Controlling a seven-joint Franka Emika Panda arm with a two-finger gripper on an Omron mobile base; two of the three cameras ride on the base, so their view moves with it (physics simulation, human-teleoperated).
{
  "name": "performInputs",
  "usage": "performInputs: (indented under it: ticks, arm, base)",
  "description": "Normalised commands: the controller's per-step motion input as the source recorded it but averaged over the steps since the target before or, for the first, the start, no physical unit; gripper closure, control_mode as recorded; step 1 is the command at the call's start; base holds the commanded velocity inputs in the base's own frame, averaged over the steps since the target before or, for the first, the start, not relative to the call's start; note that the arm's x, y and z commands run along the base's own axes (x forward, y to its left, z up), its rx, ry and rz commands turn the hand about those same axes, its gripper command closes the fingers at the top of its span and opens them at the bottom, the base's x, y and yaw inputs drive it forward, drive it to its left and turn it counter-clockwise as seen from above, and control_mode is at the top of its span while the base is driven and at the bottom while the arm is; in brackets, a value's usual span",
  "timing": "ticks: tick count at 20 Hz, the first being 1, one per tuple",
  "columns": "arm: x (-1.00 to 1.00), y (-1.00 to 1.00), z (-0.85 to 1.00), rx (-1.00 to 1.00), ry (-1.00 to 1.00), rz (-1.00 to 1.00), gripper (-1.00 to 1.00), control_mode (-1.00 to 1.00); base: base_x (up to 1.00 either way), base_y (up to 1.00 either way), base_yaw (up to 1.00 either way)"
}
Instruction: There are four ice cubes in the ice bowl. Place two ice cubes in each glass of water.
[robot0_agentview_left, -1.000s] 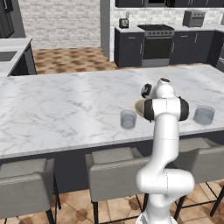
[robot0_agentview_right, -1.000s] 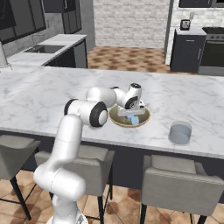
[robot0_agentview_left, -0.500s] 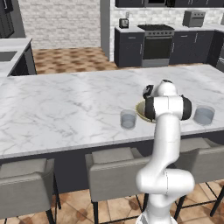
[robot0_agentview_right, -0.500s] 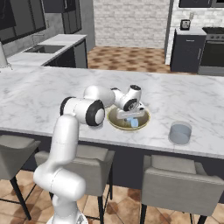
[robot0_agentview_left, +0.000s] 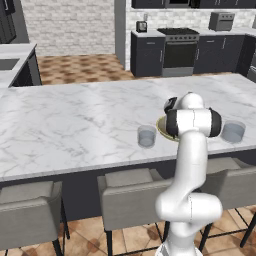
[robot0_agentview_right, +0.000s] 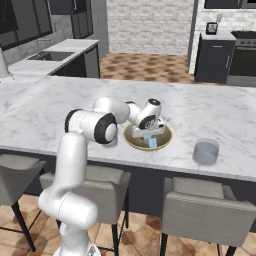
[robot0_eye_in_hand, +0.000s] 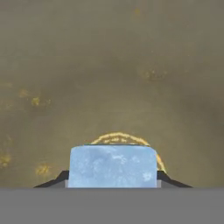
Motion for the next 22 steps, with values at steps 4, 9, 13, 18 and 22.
performInputs:
  ticks: [4, 9, 13, 18, 22]
  arm:
    - [0.04, 0.0, 0.14, 0.08, -0.25, 0.0, 1.0, -1.0]
    - [0.06, 0.0, 0.26, 0.11, -0.26, 0.0, 1.0, -1.0]
    - [0.0, -0.09, 0.4, 0.07, -0.06, -0.01, 1.0, -1.0]
    - [-0.03, -0.08, 0.68, 0.03, 0.0, -0.22, 1.0, -1.0]
    - [-0.19, -0.06, 0.91, 0.09, 0.05, -0.31, 1.0, -1.0]
  base:
    - [0.0, 0.0, 0.0]
    - [0.0, 0.0, 0.0]
    - [0.0, 0.0, 0.0]
    - [0.0, 0.0, 0.0]
    - [0.0, 0.0, 0.0]
